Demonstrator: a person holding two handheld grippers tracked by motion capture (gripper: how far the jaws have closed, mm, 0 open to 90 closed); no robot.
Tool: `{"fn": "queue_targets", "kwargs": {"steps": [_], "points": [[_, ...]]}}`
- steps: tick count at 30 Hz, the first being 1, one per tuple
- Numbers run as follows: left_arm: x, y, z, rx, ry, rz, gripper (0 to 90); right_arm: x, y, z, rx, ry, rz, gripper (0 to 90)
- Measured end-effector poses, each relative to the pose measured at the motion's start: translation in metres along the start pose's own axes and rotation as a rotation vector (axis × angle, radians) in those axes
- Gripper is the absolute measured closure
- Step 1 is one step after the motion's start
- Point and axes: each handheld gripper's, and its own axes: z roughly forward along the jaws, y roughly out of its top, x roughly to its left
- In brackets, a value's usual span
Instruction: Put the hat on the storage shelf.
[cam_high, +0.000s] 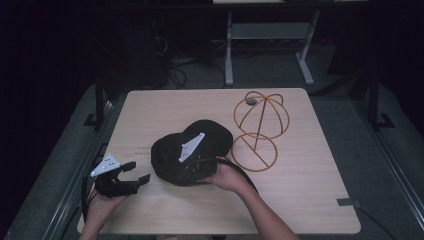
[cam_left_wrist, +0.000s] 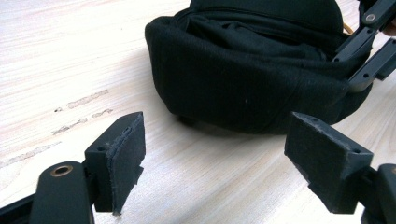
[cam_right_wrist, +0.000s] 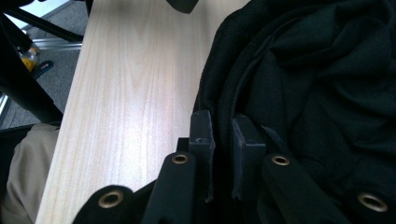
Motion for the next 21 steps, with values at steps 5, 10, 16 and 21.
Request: {"fn": "queue_targets", "kwargs": {"steps": [5, 10, 16, 21], "points": [[0.001, 0.000, 0.000, -0.004, 0.001, 0.004, 20.2, -0.002, 0.002, -0.007, -0.029, 0.007, 0.010, 80.5], [0.001, 0.000, -0.001, -0.006, 0.001, 0.002, 20.2, -0.003, 0.003, -0.014, -0.056, 0.007, 0.022, 80.4], [0.001, 0.000, 0.000, -0.006, 0.001, 0.000, 20.2, -0.004, 0.004, -0.019, -0.078, 0.005, 0.028, 80.5], [0.001, 0.000, 0.000, -0.009, 0.002, -0.003, 20.2, -0.004, 0.005, -0.021, -0.094, 0.005, 0.036, 80.6]]}}
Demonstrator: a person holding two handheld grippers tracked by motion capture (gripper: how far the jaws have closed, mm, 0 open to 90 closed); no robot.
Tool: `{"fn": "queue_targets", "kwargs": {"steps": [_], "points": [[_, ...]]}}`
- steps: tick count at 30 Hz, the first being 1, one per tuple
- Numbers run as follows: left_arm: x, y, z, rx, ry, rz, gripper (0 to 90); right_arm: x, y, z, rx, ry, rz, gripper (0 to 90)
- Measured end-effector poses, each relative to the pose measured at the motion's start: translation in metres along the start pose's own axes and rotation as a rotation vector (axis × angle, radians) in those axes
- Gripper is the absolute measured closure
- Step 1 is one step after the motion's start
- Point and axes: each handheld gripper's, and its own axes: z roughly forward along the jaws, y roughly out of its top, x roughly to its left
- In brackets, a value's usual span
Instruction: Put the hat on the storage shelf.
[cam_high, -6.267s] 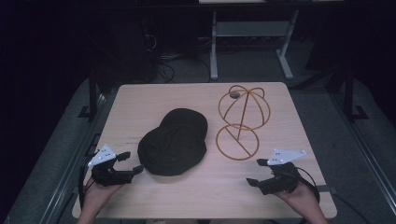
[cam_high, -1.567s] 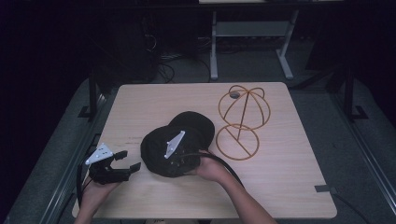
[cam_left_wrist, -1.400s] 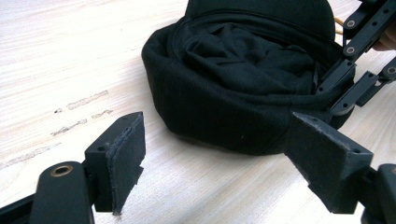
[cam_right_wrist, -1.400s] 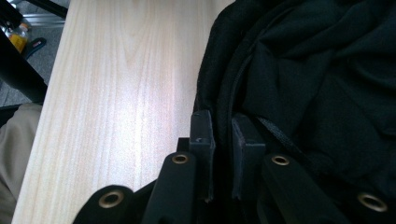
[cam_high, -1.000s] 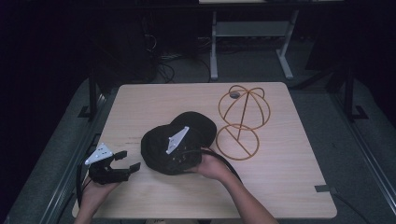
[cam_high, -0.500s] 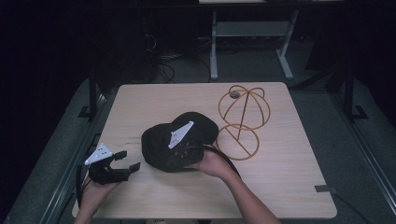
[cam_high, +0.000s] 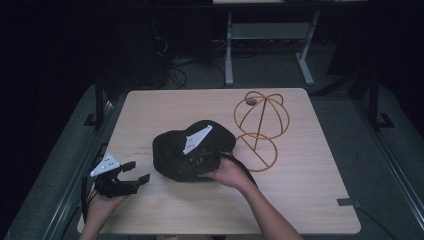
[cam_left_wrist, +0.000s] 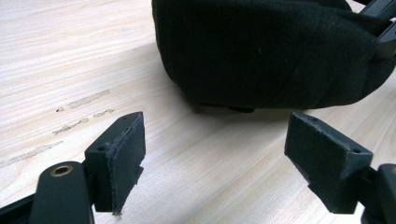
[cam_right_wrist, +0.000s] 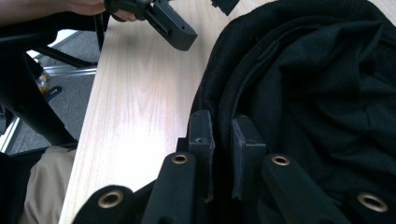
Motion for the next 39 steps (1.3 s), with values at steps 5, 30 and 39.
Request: {"fn": "queue_targets", "kwargs": {"steps": [5, 30, 39], "points": [[0.000, 0.000, 0.000, -0.003, 0.000, -0.001, 20.2, 0.000, 0.001, -0.006, -0.034, 0.010, 0.025, 80.7], [-0.010, 0.004, 0.000, -0.023, -0.017, 0.017, 20.2, 0.013, 0.021, -0.042, -0.180, 0.021, 0.049, 80.5], [-0.022, 0.012, -0.003, -0.055, -0.047, 0.034, 20.3, 0.022, 0.032, -0.054, -0.202, 0.011, 0.018, 80.5]]}}
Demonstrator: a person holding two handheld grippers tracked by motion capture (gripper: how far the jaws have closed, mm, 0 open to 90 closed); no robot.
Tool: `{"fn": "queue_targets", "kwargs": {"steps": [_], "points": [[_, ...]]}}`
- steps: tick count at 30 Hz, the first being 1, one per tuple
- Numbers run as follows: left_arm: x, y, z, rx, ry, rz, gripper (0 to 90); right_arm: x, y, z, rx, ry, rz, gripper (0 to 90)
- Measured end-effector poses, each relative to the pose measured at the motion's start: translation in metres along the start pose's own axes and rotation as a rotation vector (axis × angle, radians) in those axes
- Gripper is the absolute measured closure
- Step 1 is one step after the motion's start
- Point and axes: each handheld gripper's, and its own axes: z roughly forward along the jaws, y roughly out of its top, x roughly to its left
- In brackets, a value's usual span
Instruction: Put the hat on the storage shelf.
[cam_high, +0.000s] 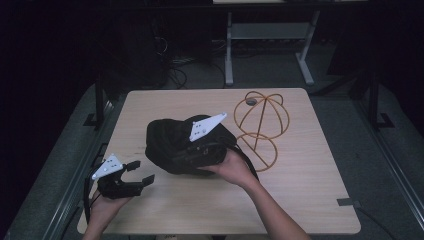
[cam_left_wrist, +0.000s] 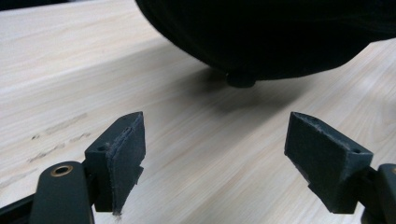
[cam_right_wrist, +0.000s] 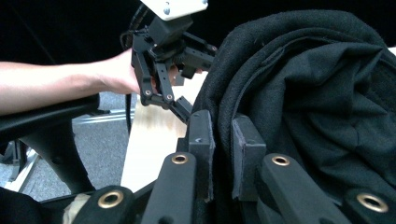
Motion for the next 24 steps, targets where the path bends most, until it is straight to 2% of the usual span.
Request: {"fn": "queue_targets", "kwargs": {"steps": [4, 14, 24], "points": [[-0.004, 0.005, -0.003, -0.027, -0.012, 0.021, 20.4, 0.006, 0.005, -0.002, 0.005, 0.004, -0.011, 80.4], [-0.012, 0.019, -0.013, -0.111, -0.034, 0.026, 20.5, 0.016, 0.015, -0.007, -0.010, 0.015, -0.042, 80.4], [-0.017, 0.030, -0.023, -0.163, -0.043, 0.043, 20.5, 0.024, 0.019, -0.016, -0.030, 0.025, -0.059, 80.4]]}}
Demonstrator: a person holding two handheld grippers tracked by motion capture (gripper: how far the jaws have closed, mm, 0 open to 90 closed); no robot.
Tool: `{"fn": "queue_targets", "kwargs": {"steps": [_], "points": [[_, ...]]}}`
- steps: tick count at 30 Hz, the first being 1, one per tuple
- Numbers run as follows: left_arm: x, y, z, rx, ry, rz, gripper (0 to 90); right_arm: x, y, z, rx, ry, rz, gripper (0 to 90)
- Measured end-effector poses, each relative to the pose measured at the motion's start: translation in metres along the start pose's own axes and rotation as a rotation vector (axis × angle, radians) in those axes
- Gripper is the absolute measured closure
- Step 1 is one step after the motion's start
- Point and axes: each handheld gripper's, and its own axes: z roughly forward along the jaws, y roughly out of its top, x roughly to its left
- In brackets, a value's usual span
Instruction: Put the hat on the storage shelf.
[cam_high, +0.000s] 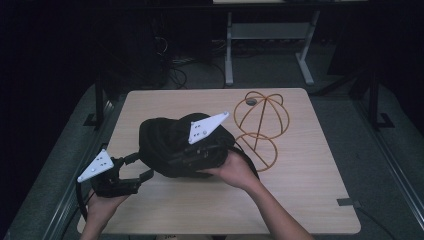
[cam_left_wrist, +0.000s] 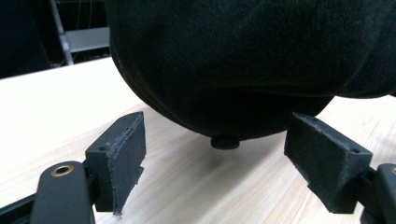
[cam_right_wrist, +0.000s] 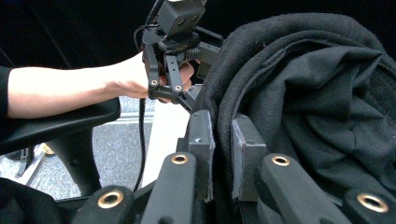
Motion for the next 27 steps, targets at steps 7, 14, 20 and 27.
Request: {"fn": "queue_targets", "kwargs": {"steps": [7, 14, 20, 27], "points": [[-0.002, 0.008, -0.001, -0.021, -0.013, 0.016, 20.7, 0.005, 0.003, -0.010, -0.020, 0.008, -0.002, 80.5], [0.001, 0.015, 0.003, -0.031, -0.039, 0.012, 23.5, 0.008, 0.007, -0.016, -0.022, 0.018, -0.007, 80.4], [0.004, 0.020, 0.005, -0.046, -0.070, -0.004, 29.1, 0.010, 0.010, -0.016, -0.030, 0.028, -0.013, 80.4], [0.007, 0.023, 0.005, -0.075, -0.108, -0.032, 33.7, 0.012, 0.015, -0.020, -0.050, 0.038, -0.025, 80.5]]}}
